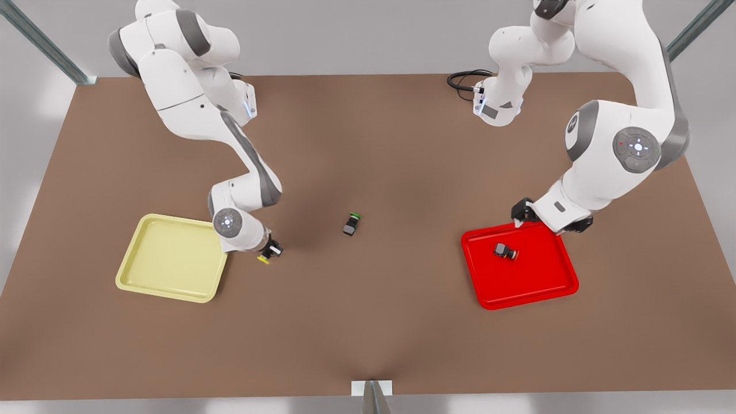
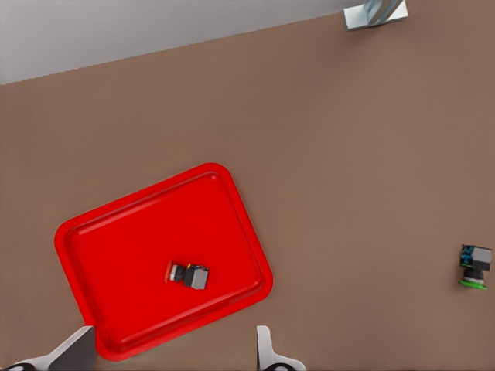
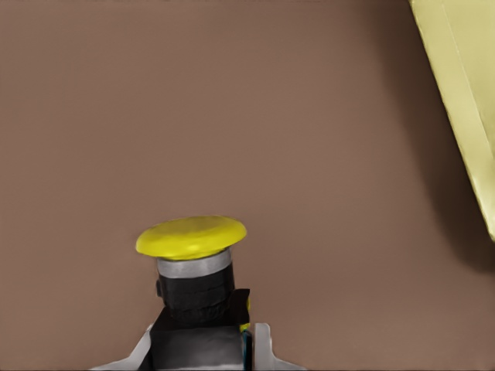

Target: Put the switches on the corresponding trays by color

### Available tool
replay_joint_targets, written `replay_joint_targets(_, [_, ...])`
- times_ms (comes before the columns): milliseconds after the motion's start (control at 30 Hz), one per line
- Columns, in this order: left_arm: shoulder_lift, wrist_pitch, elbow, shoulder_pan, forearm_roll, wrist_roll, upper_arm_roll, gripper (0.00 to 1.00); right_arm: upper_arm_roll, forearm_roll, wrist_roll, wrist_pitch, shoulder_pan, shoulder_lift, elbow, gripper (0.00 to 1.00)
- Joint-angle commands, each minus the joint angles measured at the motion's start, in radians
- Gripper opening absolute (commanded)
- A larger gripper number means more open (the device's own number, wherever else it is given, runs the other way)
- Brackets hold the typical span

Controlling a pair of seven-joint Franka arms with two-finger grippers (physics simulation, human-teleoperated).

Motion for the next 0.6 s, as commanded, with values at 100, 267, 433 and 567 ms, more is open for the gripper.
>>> replay_joint_targets(100, [0.002, -0.002, 0.000, -0.003, 0.072, 0.000, -0.002, 1.00, -0.013, -0.004, -0.077, -0.001, -0.036, -0.040, -0.052, 0.50])
replay_joint_targets(267, [0.000, -0.003, -0.002, -0.006, 0.069, -0.003, -0.005, 1.00, -0.013, -0.004, -0.223, -0.004, -0.122, -0.135, -0.162, 0.50])
replay_joint_targets(433, [0.006, -0.003, -0.009, -0.029, 0.069, -0.034, -0.005, 1.00, -0.071, -0.006, -0.361, 0.003, -0.145, -0.169, -0.229, 0.50])
replay_joint_targets(567, [0.006, -0.003, -0.011, -0.039, 0.069, -0.057, -0.005, 1.00, -0.140, -0.006, -0.580, 0.014, -0.217, -0.152, -0.227, 0.50])
